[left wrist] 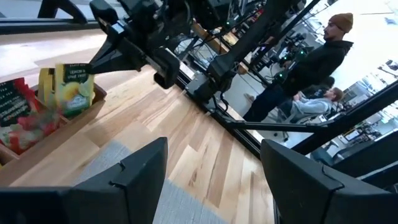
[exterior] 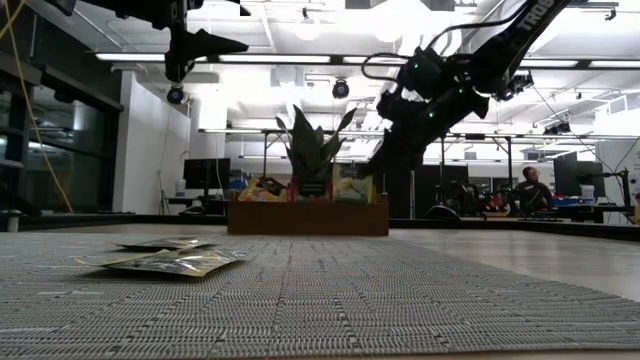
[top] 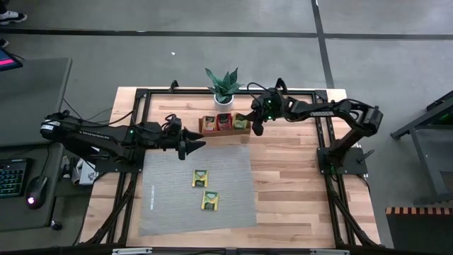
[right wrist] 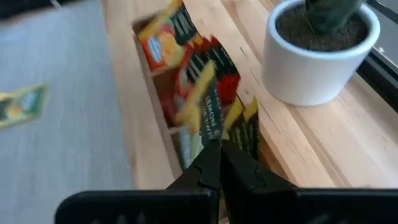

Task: Pick & Place Tea
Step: Put the yellow tea bag into the right section of the wooden organizer

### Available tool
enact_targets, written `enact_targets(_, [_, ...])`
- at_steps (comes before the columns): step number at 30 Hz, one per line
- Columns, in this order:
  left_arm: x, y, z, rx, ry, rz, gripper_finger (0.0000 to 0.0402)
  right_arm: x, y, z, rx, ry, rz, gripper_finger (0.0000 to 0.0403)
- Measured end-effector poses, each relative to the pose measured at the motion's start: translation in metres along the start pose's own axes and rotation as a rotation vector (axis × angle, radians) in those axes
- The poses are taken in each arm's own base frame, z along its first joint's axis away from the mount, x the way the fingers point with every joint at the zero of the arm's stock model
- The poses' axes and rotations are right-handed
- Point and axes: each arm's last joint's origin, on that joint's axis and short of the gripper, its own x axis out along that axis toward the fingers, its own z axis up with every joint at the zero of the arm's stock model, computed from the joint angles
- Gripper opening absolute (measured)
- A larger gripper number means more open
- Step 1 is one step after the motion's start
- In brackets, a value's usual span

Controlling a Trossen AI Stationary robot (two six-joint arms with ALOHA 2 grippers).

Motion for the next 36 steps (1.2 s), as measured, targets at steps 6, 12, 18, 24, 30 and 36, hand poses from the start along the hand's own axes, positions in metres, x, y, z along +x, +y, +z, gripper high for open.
enact_targets(6, [0.0001,0.0000,-0.0001,-0.012,0.001,0.000,0.0254,0.0020,-0.0022,-0.0026,-0.052,0.016,-0.030,0.0000])
enact_targets(12, [0.0001,0.0002,-0.0001,-0.018,-0.001,0.004,0.0254,0.0004,-0.0058,-0.0010,-0.069,0.011,-0.047,0.0000])
enact_targets(18, [0.0001,0.0007,-0.0005,-0.017,0.003,0.009,0.0254,0.0004,-0.0052,-0.0020,-0.099,0.021,-0.030,0.0000])
enact_targets(24, [0.0001,0.0009,-0.0007,-0.016,0.004,0.011,0.0254,0.0002,-0.0039,-0.0022,-0.122,0.020,0.012,0.0000])
enact_targets(30, [0.0001,0.0010,-0.0008,-0.016,0.005,0.014,0.0254,0.0003,-0.0049,-0.0030,-0.122,0.032,-0.027,0.0000])
enact_targets(36, [0.0001,0.0013,-0.0011,-0.015,0.008,0.016,0.0254,-0.0013,-0.0059,-0.0023,-0.143,0.035,-0.065,0.0000])
